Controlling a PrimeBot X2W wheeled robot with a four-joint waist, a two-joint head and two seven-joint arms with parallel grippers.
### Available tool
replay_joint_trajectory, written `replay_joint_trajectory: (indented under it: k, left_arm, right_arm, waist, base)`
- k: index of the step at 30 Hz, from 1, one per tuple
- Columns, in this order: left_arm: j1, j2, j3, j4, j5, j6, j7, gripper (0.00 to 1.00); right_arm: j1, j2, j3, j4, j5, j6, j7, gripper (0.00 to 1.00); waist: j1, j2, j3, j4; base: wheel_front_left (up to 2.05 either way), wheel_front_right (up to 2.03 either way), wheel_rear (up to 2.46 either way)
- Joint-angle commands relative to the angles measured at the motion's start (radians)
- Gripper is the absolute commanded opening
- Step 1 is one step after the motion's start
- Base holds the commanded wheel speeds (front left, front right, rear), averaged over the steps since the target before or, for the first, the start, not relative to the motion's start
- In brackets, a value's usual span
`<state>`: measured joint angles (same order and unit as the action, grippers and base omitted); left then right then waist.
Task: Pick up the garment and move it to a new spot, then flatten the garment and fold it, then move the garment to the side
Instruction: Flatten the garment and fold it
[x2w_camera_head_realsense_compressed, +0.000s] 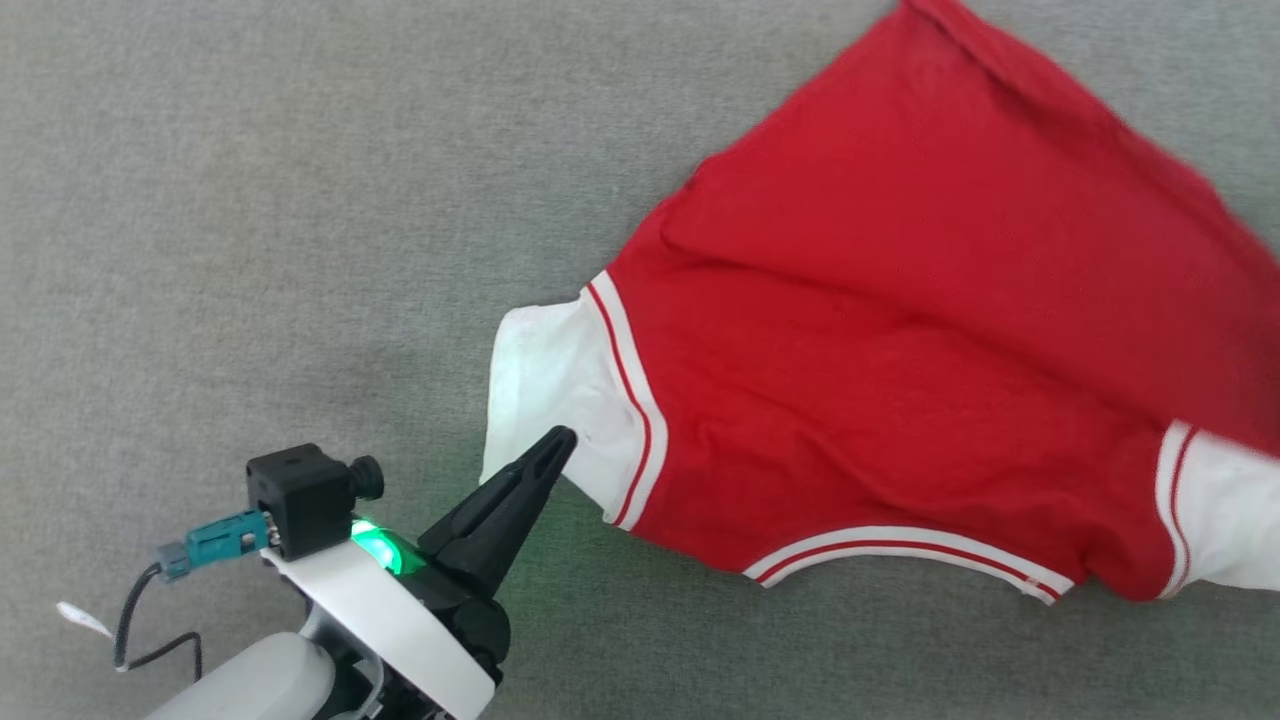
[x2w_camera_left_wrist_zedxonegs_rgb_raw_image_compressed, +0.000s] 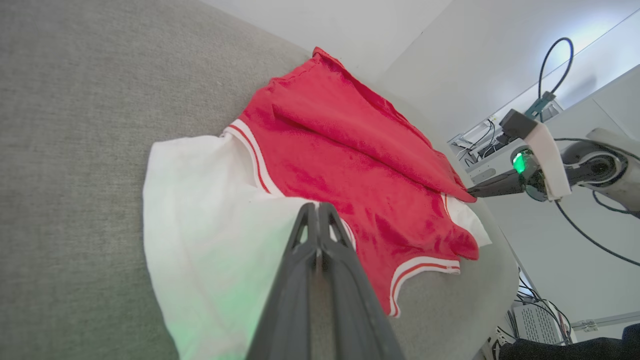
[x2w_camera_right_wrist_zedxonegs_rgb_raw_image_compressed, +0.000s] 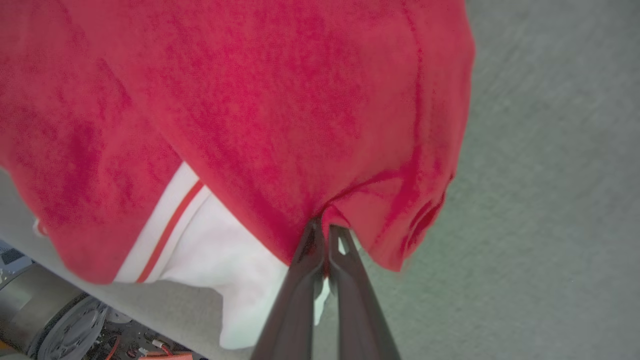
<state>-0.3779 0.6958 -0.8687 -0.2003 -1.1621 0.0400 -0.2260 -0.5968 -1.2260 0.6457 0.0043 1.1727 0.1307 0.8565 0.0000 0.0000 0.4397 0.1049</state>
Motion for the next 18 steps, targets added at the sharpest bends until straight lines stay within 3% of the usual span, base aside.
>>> replay_joint_trajectory:
  k: [1, 8, 12, 18]
  left_arm:
    - [0.016, 0.002, 0.008, 0.004, -0.005, 0.003, -0.007, 0.00]
    - [0.057, 0.006, 0.033, 0.027, -0.019, -0.009, -0.023, 0.00]
    - [0.070, -0.001, 0.047, 0.041, -0.024, -0.020, -0.029, 0.00]
    - [0.081, -0.001, 0.057, 0.056, -0.025, -0.030, -0.032, 0.00]
  right_arm:
    - [0.043, -0.008, 0.006, -0.023, 0.011, 0.000, -0.013, 0.00]
    - [0.291, -0.027, 0.037, -0.169, 0.006, 0.000, -0.060, 0.00]
    - [0.404, 0.012, 0.059, -0.231, -0.039, 0.000, -0.055, 0.00]
    - [0.486, 0.103, 0.005, -0.284, -0.108, 0.000, -0.060, 0.00]
  waist:
    - [0.0000, 0.0000, -0.011, -0.013]
    - [0.0000, 0.0000, -0.030, -0.030]
    - [0.0000, 0.0000, -0.035, -0.029]
    - [0.0000, 0.0000, -0.036, -0.036]
  base:
    - [0.00, 0.00, 0.00]
    - [0.00, 0.00, 0.00]
    - [0.00, 0.00, 0.00]
    - [0.00, 0.00, 0.00]
